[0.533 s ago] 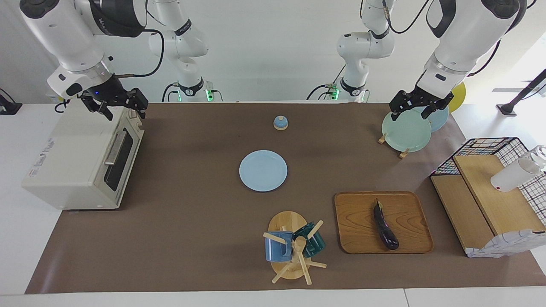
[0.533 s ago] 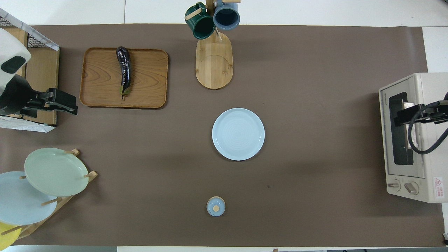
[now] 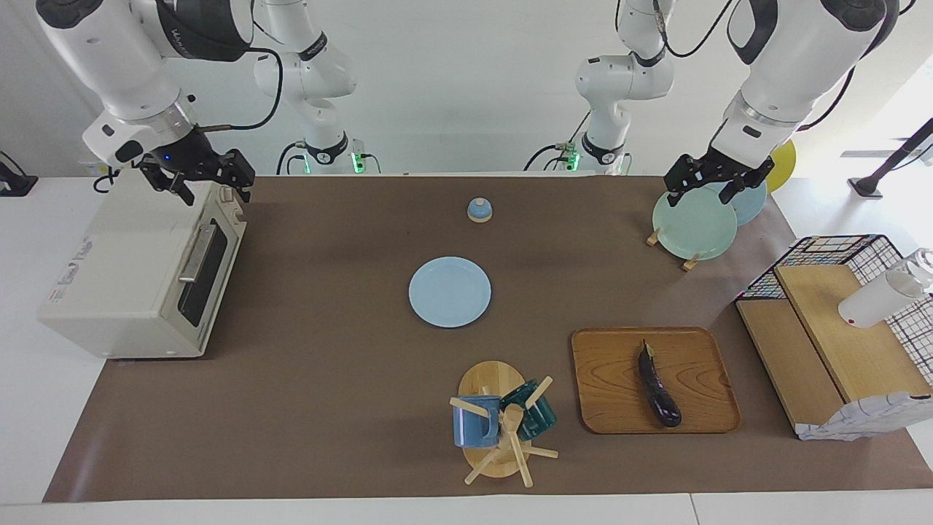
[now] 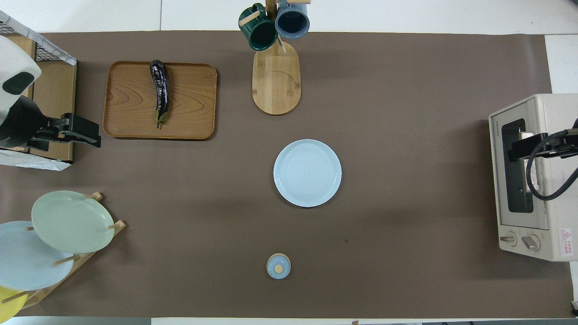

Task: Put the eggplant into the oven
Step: 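Reach the left gripper down to the eggplant on the wooden tray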

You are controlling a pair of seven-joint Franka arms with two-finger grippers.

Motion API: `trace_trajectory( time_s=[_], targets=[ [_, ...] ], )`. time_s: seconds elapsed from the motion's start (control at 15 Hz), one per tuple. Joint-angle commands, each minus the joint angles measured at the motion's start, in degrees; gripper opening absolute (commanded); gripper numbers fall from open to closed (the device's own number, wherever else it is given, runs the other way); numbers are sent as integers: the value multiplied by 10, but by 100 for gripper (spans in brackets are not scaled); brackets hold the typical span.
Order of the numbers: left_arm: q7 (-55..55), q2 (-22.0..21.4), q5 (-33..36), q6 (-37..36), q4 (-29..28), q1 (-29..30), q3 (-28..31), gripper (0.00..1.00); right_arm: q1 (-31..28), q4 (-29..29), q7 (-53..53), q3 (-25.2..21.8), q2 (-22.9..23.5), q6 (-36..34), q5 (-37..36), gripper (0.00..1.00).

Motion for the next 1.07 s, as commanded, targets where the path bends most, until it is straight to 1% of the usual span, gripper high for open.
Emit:
trace_trajectory(
  time_s=[0.0,0.07,0.13,0.27,0.4,0.47,0.6,0.67,0.8,0.93,1.0],
  targets=[
    [-8,-16,-1,13,-18,4,-1,100,-4,2,-6,-1,-2,2,6,33],
    [-8,-18,-1,19,-25,4,-1,100,-4,-4,-7,-1,-4,4,2,0],
    [-7,-23,-1,36,-40,4,-1,100,-10,-19,-12,-1,-7,13,-1,0],
    [-6,-31,-1,74,-66,2,-1,100,-20,-76,-26,-1,-29,71,-1,0],
    [-4,-17,-1,84,-65,1,-2,100,-22,-127,-20,-2,-43,121,-5,0],
    [-2,-4,-6,103,-66,1,-2,100,-25,-139,-20,-2,-42,135,-15,0],
    [-1,46,-7,136,-57,-1,-2,100,-27,-162,-11,-2,-33,151,-55,0],
    [0,81,-6,155,-46,-1,-2,100,-34,-179,4,-2,-33,173,-57,0],
    [3,152,-2,221,-29,-2,-1,100,-38,-184,6,-2,-27,181,-78,0],
    [19,201,0,266,-21,0,-1,100,-40,-185,6,-2,-16,188,-109,0],
    [24,228,-1,284,-5,0,-2,100,-45,-187,4,-2,-13,194,-111,0]
  ],
)
